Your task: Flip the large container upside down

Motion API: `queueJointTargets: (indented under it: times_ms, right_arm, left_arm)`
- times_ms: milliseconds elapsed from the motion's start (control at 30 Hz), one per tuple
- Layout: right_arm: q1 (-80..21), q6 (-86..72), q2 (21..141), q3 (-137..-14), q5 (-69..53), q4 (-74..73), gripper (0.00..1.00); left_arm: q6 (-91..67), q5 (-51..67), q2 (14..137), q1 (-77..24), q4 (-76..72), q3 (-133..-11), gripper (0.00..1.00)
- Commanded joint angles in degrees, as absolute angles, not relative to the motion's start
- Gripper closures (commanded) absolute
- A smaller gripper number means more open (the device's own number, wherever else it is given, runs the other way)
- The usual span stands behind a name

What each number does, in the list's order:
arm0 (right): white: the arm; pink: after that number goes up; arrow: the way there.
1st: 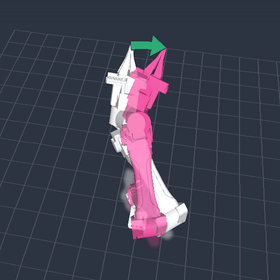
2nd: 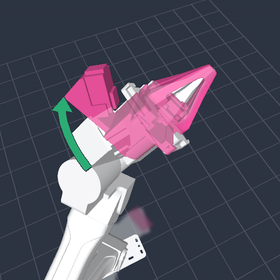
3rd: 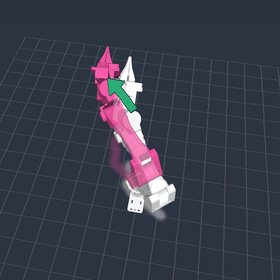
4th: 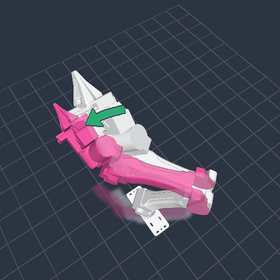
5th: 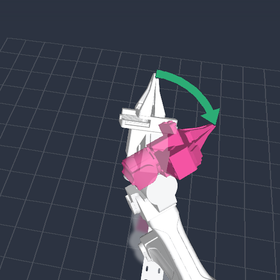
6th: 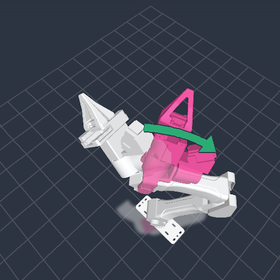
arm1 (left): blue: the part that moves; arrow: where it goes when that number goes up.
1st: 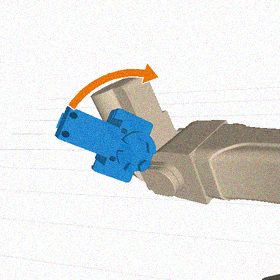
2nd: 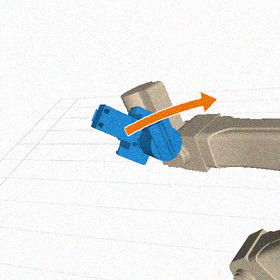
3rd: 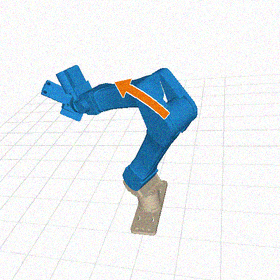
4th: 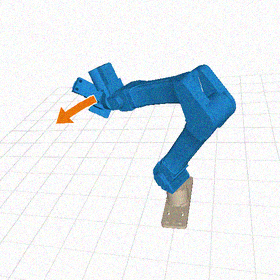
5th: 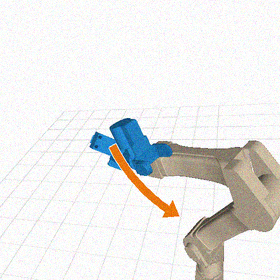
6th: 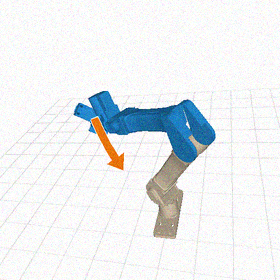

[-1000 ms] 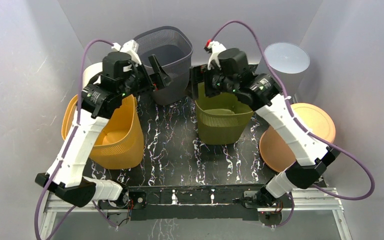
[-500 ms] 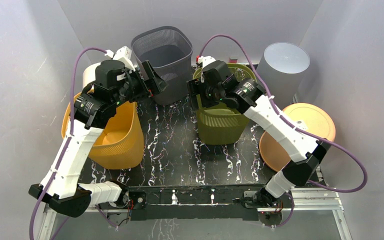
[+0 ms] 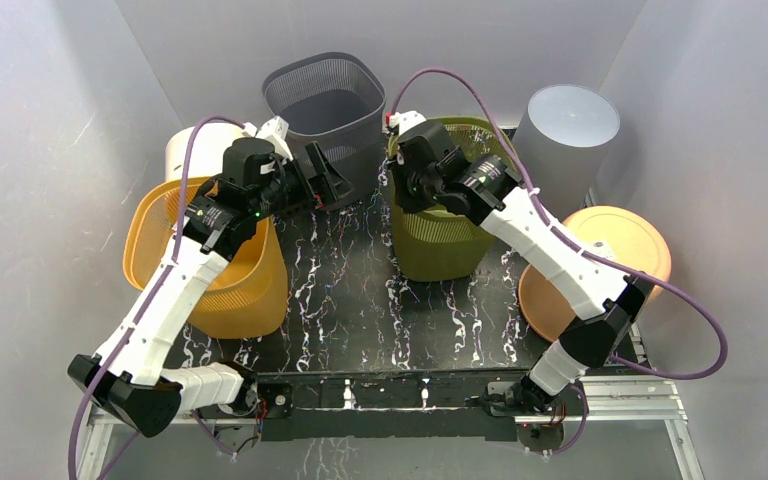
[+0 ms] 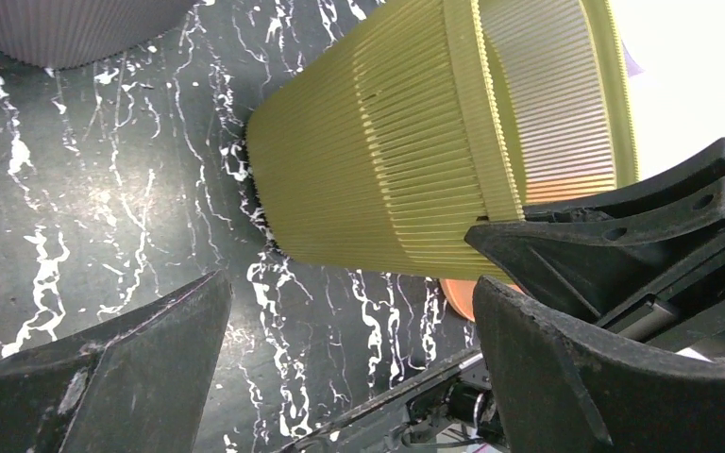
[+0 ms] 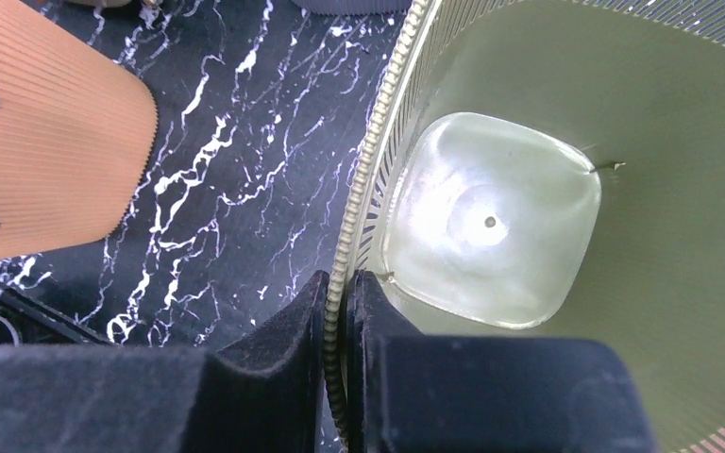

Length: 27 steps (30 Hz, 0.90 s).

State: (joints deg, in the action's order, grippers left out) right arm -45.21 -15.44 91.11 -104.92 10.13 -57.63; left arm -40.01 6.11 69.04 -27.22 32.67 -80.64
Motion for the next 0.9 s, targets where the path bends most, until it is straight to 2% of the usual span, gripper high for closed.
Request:
queueJointTargets:
  times_ms: [0, 167, 300, 333, 500, 700, 800, 867]
  right_arm:
    - [-44.42, -17.75, 87.20, -110.19, 2.51, -50.51, 1.00]
    - [-44.06, -21.24, 84.46, -112.05, -3.99, -44.95, 1.00]
    - [-42.78, -25.05, 80.81, -105.24, -9.72, -36.12, 1.00]
    - [-37.24, -31.42, 76.19, -94.02, -19.05, -26.56, 1.00]
    - [-22.60, -39.86, 68.60, -71.16, -34.47, -17.25, 1.00]
    - [-13.34, -27.75, 63.55, -60.14, -31.72, -32.12, 1.00]
    - [-12.28, -24.98, 62.36, -58.02, -28.79, -35.37, 1.00]
    - [-12.06, -23.99, 61.79, -57.17, -26.72, -36.59, 0.93]
  left_arm:
    - [-40.90, 10.54, 68.31, -27.07, 28.05, -81.26, 0.02]
    - [-38.13, 13.09, 69.69, -27.07, 29.71, -89.65, 0.02]
    - [-36.22, 13.97, 68.67, -27.07, 29.56, -93.90, 0.02]
    - [-34.93, 14.95, 67.88, -27.07, 29.66, -94.57, 0.01]
    - [-34.79, 16.45, 68.27, -27.08, 30.32, -92.30, 0.02]
    - [-34.82, 18.17, 69.93, -27.07, 31.58, -89.58, 0.02]
    - [-34.90, 17.58, 70.69, -27.13, 33.04, -88.00, 0.02]
    - [-34.88, 17.18, 70.93, -27.09, 33.34, -86.84, 0.02]
